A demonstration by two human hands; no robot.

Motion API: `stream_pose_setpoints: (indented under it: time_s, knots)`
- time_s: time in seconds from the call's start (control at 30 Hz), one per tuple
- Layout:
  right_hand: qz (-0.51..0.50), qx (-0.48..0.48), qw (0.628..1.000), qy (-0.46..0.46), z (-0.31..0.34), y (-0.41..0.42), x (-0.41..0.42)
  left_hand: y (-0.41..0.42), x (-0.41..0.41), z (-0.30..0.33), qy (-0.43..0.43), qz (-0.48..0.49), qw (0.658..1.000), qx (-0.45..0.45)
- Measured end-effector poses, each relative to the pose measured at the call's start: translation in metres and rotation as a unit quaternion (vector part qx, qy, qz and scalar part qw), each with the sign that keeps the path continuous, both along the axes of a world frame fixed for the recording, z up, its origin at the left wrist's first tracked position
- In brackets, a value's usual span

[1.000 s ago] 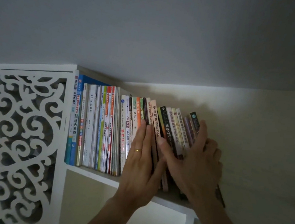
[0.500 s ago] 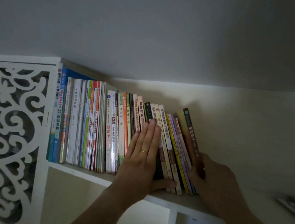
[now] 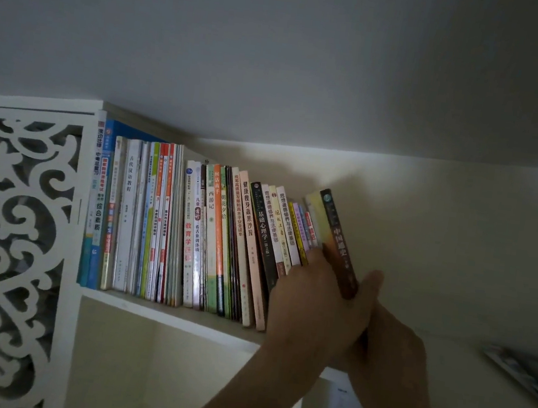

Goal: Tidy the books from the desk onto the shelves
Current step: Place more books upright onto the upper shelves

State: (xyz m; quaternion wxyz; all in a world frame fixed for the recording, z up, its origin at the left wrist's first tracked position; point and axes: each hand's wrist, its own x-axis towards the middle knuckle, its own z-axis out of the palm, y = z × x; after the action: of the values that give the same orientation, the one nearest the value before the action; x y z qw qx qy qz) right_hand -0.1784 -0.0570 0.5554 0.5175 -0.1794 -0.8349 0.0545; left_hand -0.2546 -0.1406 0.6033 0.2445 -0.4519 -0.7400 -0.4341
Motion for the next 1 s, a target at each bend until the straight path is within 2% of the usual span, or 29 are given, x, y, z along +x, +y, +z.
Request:
stream_pose_setpoints:
  time_s: [0.07, 0.13, 0.17, 0.2, 0.27, 0.37, 0.53, 0.67, 0.87, 1.0]
  knots:
    - [0.133, -0.068, 0.989, 0.015, 0.001, 0.005, 0.015, 0.009, 0.004, 0.004, -0.016, 0.014, 1.000, 0.024]
    - [0.292, -0.185, 0.938, 0.014, 0.008, 0.020, 0.031, 0.014, 0.000, 0.006, -0.026, -0.001, 0.997, 0.066]
    - [0.334, -0.255, 0.907, 0.011, 0.011, 0.034, 0.034, 0.012, -0.001, 0.009, -0.024, -0.007, 0.996, 0.081]
    - [0.328, -0.313, 0.891, 0.007, 0.011, 0.048, 0.034, 0.009, -0.003, 0.012, -0.014, -0.011, 0.995, 0.096]
    - [0.269, -0.353, 0.896, -0.029, 0.011, 0.066, 0.028, -0.006, -0.004, 0.021, 0.028, -0.020, 0.991, 0.128]
    - [0.193, -0.287, 0.933, -0.102, 0.015, 0.070, 0.012, -0.040, 0.001, 0.030, 0.091, -0.022, 0.979, 0.183]
    - [0.220, -0.229, 0.936, -0.154, 0.046, 0.063, -0.010, -0.104, 0.013, 0.030, 0.147, 0.004, 0.968, 0.205]
    - [0.184, -0.145, 0.950, -0.209, 0.054, 0.065, -0.023, -0.140, 0.021, 0.021, 0.129, 0.034, 0.967, 0.215]
    - [0.181, -0.097, 0.951, -0.231, 0.059, 0.077, -0.021, -0.153, 0.035, 0.017, 0.090, 0.042, 0.969, 0.227]
    - [0.089, 0.018, 0.975, -0.202, 0.045, 0.065, -0.036, -0.144, 0.045, 0.015, 0.105, 0.043, 0.969, 0.221]
